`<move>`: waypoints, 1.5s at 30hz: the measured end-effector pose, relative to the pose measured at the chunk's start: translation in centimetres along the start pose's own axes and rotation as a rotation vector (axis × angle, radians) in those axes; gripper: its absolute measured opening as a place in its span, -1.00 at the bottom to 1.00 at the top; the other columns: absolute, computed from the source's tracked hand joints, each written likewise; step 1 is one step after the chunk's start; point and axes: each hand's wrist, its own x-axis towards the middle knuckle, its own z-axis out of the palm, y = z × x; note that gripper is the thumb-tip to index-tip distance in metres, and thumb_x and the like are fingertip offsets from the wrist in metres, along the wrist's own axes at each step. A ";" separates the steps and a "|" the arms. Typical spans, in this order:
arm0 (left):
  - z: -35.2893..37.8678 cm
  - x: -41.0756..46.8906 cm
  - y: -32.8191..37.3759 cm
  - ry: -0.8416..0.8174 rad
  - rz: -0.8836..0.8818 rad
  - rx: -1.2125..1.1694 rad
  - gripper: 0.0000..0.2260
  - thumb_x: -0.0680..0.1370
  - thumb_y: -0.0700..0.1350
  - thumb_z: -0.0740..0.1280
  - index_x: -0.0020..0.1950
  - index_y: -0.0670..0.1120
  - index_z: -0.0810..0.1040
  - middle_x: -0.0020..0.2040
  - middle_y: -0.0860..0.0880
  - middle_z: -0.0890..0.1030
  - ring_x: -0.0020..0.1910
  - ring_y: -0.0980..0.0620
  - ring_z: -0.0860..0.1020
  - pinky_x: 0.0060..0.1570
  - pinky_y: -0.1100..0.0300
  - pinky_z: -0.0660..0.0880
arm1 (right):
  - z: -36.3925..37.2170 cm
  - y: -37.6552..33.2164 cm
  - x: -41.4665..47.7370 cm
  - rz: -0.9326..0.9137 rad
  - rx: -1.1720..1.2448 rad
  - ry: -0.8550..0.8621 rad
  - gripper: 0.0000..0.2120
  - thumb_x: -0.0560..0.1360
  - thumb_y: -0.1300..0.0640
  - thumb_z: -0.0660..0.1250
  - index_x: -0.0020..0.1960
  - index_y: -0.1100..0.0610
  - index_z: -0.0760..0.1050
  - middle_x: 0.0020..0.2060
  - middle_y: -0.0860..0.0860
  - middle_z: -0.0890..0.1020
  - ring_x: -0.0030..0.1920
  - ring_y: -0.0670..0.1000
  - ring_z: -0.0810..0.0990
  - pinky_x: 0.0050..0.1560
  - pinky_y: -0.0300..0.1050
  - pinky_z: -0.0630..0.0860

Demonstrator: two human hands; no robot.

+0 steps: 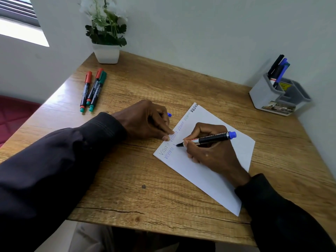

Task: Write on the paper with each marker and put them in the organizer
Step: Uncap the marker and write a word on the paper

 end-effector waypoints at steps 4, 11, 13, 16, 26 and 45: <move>0.0 0.0 -0.1 0.001 0.013 0.024 -0.77 0.39 -0.13 0.54 0.02 0.02 0.71 -0.04 0.10 0.64 -0.03 0.18 0.58 -0.05 0.33 0.56 | 0.2 -0.2 -0.2 -0.011 0.022 -0.006 -0.87 0.52 0.36 0.50 -0.19 0.21 0.65 -0.42 -0.01 0.67 -0.50 -0.06 0.60 -0.45 -0.23 0.49; 0.0 0.0 -0.1 -0.006 0.012 0.014 -0.78 0.39 -0.14 0.54 0.02 0.02 0.71 -0.04 0.10 0.64 -0.03 0.18 0.58 -0.07 0.38 0.55 | 0.2 -0.2 -0.4 0.054 0.098 0.035 -0.83 0.55 0.37 0.46 -0.20 0.23 0.60 -0.45 0.13 0.65 -0.54 0.08 0.58 -0.53 -0.21 0.45; 0.0 -0.1 -0.1 0.000 0.015 0.012 -0.77 0.39 -0.14 0.54 0.02 0.02 0.70 -0.04 0.10 0.64 -0.03 0.18 0.58 -0.07 0.39 0.54 | 0.3 -0.3 -0.4 0.071 0.081 0.036 -0.84 0.55 0.35 0.47 -0.19 0.23 0.61 -0.45 0.12 0.65 -0.54 0.09 0.59 -0.54 -0.22 0.44; 0.0 0.0 -0.1 -0.007 0.017 0.022 -0.77 0.39 -0.13 0.53 0.04 0.00 0.71 -0.03 0.10 0.64 -0.02 0.19 0.57 -0.06 0.40 0.53 | 0.2 -0.3 -0.2 0.082 0.048 0.035 -0.82 0.53 0.35 0.48 -0.22 0.20 0.60 -0.46 0.11 0.65 -0.55 0.08 0.59 -0.56 -0.20 0.44; 0.1 -0.1 -0.1 0.003 0.024 0.017 -0.78 0.39 -0.12 0.54 0.02 0.01 0.71 -0.05 0.09 0.64 -0.04 0.16 0.59 -0.04 0.31 0.57 | 0.3 -0.1 -0.3 0.092 0.088 0.044 -0.84 0.56 0.32 0.47 -0.18 0.18 0.61 -0.45 0.14 0.64 -0.54 0.13 0.58 -0.55 -0.15 0.45; 0.0 -0.1 0.0 -0.003 0.005 0.013 -0.78 0.39 -0.11 0.54 0.02 0.04 0.71 -0.04 0.07 0.64 -0.04 0.15 0.59 -0.04 0.24 0.58 | 0.2 0.0 -0.1 0.120 0.086 0.081 -0.83 0.55 0.35 0.46 -0.21 0.22 0.60 -0.45 0.16 0.64 -0.54 0.13 0.61 -0.55 -0.16 0.48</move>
